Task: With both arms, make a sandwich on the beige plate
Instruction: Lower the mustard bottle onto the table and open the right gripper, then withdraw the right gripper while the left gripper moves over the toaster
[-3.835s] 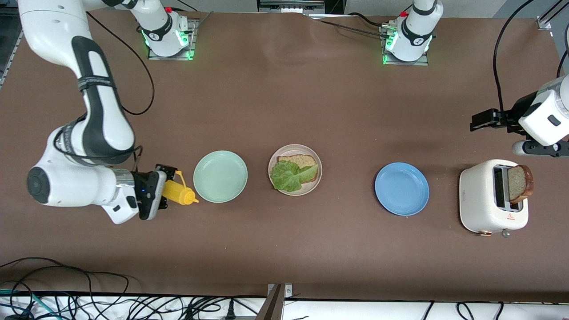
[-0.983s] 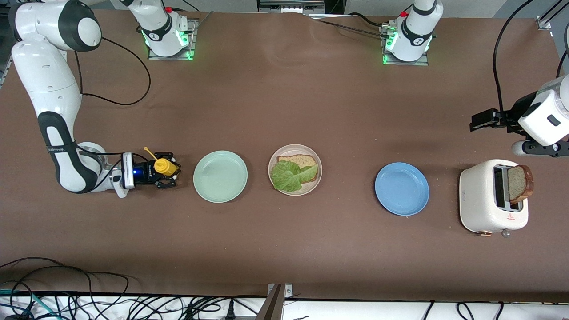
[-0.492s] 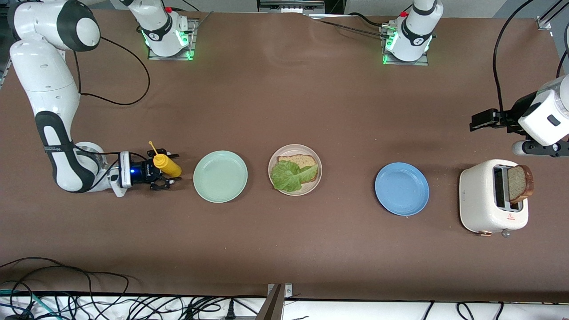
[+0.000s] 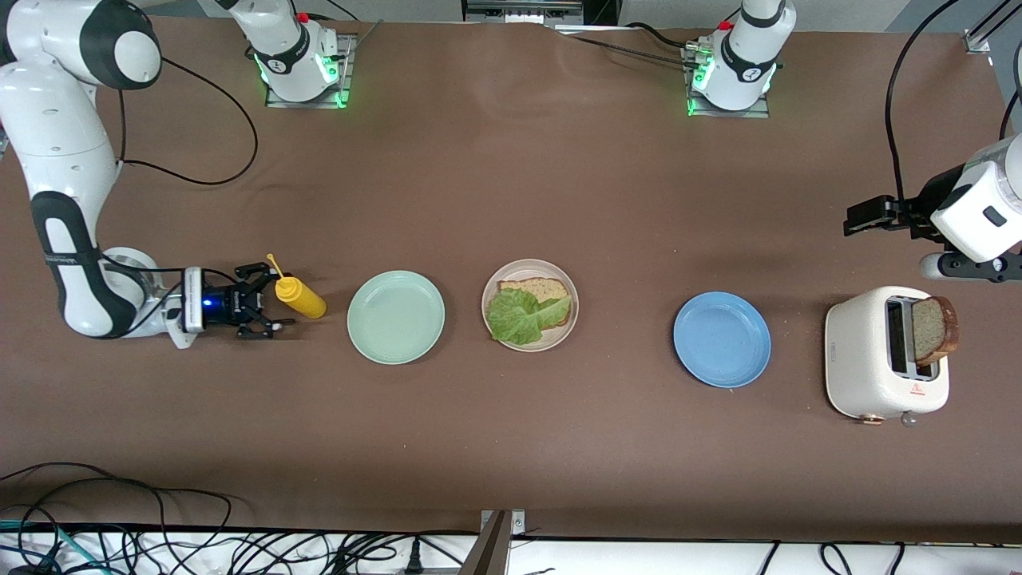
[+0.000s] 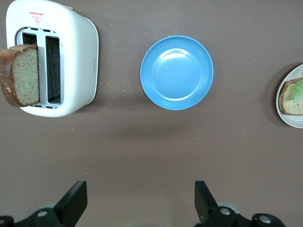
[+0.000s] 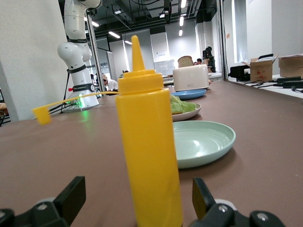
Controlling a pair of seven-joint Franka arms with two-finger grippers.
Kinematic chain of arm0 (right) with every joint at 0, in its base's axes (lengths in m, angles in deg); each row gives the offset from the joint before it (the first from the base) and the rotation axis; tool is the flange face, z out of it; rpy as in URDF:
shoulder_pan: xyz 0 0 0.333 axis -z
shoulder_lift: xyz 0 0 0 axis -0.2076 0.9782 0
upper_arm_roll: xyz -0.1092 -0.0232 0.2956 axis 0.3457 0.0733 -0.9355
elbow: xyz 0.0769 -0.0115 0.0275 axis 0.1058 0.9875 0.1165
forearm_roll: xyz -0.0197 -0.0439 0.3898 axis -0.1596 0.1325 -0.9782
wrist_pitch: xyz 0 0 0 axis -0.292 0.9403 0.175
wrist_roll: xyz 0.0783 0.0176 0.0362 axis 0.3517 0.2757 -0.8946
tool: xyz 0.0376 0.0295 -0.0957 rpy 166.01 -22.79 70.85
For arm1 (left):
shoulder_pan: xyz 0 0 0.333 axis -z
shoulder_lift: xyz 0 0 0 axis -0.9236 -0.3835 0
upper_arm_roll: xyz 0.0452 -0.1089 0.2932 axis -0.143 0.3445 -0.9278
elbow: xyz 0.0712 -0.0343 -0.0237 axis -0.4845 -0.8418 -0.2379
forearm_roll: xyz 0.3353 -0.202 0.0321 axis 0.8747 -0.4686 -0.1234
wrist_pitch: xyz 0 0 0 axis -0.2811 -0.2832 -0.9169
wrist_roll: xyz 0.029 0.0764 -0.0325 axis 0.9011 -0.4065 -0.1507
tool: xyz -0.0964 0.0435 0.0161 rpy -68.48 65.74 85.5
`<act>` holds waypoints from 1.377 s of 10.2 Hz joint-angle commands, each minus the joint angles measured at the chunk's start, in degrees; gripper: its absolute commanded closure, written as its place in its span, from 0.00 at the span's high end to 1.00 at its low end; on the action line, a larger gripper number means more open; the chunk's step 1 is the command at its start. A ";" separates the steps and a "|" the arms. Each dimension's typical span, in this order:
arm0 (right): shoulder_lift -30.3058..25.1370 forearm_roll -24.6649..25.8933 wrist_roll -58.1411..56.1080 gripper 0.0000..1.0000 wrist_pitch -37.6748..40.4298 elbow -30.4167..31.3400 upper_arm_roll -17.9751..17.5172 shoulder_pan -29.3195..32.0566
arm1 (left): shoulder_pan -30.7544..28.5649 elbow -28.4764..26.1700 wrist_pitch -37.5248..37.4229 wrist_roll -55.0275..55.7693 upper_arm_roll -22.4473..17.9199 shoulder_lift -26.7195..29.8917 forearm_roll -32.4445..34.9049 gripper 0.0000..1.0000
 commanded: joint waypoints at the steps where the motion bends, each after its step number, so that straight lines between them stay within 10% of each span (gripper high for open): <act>1: -4.69 4.39 4.35 1.00 1.01 -0.08 1.79 1.13 | -0.06 1.62 -0.50 0.42 0.26 -0.57 1.65 1.00; 14: -28.50 32.50 67.17 1.00 4.53 -13.43 1.98 -5.80 | -11.13 1.62 17.24 -15.04 -1.06 -12.43 5.34 1.00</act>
